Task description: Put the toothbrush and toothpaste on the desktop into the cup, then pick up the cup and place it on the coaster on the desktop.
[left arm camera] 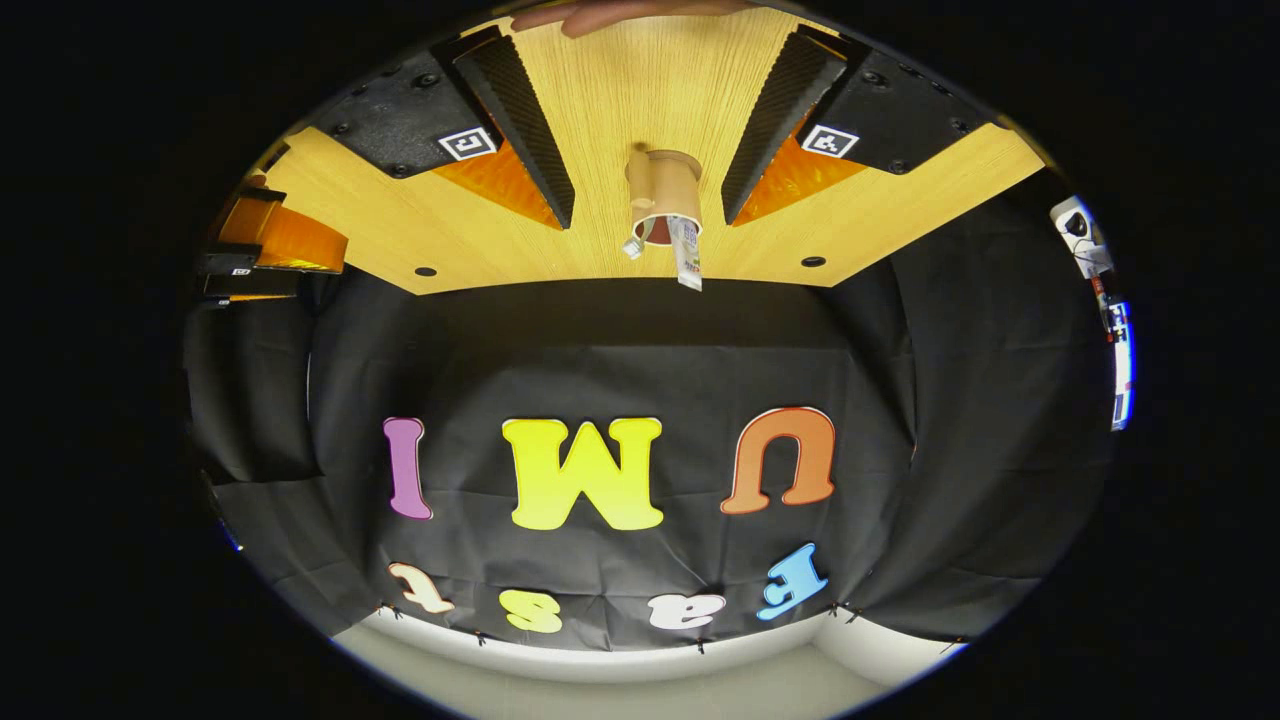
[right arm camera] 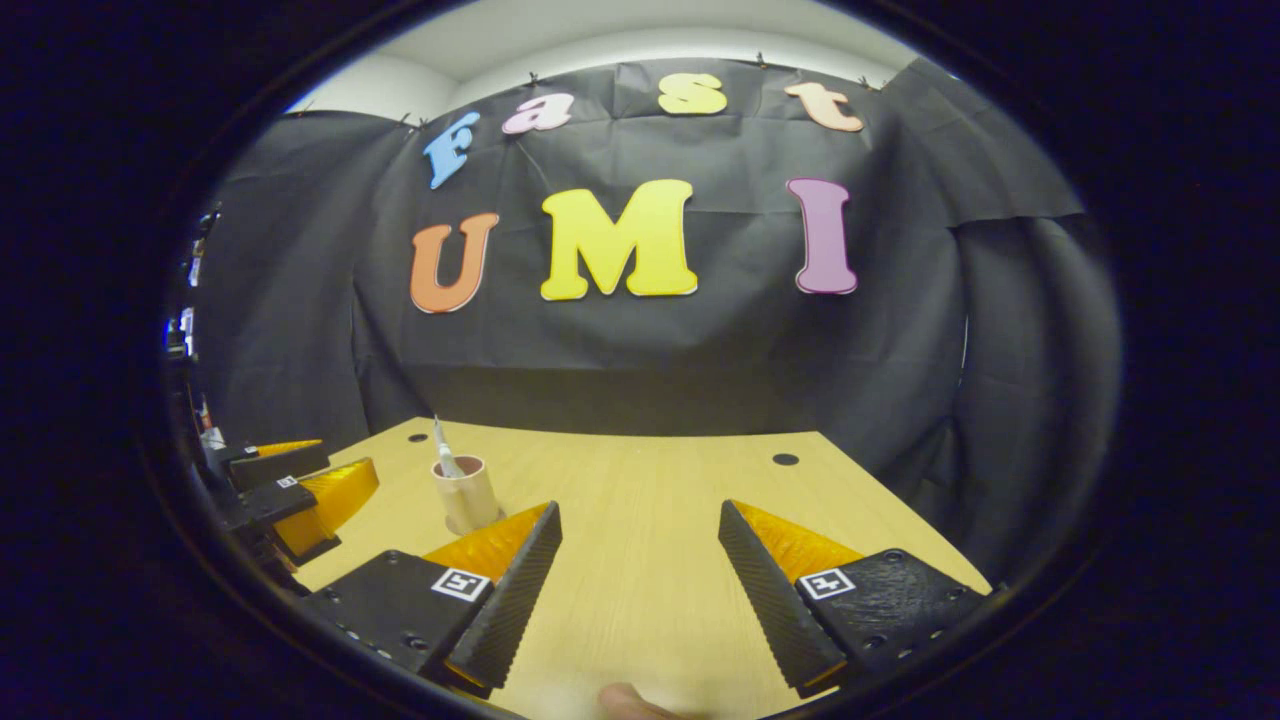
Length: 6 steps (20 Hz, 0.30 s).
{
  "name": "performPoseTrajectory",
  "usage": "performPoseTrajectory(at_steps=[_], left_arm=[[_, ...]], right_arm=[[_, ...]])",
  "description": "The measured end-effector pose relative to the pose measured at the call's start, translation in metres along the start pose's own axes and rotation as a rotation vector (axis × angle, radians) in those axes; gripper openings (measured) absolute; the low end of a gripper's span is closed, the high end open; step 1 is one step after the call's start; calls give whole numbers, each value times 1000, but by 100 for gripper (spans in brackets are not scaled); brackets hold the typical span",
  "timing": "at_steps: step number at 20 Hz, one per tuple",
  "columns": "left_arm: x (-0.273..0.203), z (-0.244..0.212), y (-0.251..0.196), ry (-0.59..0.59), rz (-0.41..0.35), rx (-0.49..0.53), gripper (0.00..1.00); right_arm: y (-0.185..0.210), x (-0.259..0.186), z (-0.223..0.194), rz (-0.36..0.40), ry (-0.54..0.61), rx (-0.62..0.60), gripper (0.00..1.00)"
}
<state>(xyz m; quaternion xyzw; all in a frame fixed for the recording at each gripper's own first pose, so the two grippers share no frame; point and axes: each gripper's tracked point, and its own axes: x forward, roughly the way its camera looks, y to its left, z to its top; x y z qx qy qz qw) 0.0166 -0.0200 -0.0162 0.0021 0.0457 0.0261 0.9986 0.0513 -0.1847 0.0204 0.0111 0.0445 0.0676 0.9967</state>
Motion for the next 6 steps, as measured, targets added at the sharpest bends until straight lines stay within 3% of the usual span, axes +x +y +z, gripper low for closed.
performPoseTrajectory(at_steps=[6], left_arm=[[-8,26,4,-53,37,27,94]], right_arm=[[-6,-8,13,-24,-37,-4,96]])
